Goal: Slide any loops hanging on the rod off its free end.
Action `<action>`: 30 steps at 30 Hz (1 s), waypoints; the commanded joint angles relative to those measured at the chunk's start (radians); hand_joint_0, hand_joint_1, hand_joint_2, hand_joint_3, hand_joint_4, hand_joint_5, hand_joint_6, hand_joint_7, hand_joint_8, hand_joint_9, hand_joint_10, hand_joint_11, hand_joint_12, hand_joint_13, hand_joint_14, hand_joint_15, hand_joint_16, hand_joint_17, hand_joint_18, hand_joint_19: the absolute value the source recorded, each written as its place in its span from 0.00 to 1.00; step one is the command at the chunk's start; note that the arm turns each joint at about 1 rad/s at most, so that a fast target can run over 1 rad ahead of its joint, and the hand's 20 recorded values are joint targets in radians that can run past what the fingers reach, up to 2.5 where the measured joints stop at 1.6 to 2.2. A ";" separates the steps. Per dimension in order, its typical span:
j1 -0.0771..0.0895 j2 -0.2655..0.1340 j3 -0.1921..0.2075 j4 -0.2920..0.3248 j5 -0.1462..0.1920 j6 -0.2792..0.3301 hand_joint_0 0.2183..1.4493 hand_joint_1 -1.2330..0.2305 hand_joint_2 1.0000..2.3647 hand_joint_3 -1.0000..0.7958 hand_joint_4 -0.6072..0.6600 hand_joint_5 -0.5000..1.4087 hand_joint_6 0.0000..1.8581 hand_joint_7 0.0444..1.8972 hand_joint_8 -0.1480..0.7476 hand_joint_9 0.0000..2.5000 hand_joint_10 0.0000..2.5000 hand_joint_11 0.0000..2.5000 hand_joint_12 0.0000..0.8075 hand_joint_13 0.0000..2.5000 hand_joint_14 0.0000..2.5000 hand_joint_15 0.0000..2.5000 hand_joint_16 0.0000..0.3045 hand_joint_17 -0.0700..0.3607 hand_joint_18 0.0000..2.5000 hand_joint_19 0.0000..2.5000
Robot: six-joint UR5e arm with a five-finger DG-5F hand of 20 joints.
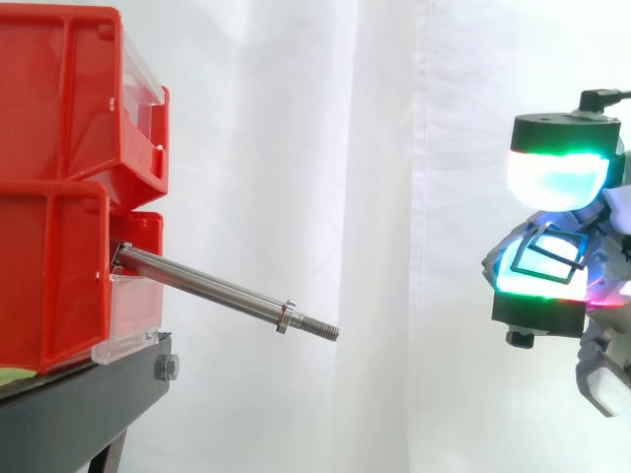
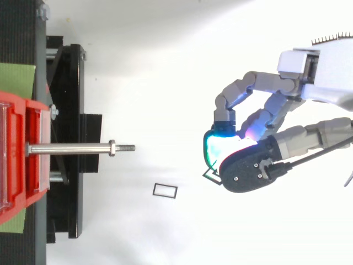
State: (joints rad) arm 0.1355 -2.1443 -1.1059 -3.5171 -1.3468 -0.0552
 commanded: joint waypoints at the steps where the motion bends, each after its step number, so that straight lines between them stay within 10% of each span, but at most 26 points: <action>1: -0.001 0.000 0.000 0.000 0.000 0.000 0.26 0.47 0.00 0.28 0.53 0.21 0.42 0.52 0.47 0.45 0.01 0.28 0.45 0.32 0.01 0.18 0.17 0.43 0.32 0.20; 15: -0.001 0.000 0.000 0.000 0.000 0.000 0.29 0.32 0.01 0.52 0.50 0.20 0.48 0.50 0.49 0.44 0.01 0.29 0.48 0.33 0.01 0.17 0.19 0.46 0.35 0.18; 30: 0.001 0.000 0.005 -0.006 0.000 0.000 0.30 0.33 0.01 0.35 0.52 0.19 0.47 0.50 0.45 0.42 0.01 0.29 0.43 0.31 0.01 0.18 0.16 0.42 0.32 0.19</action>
State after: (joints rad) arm 0.1359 -2.1438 -1.1018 -3.5193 -1.3467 -0.0552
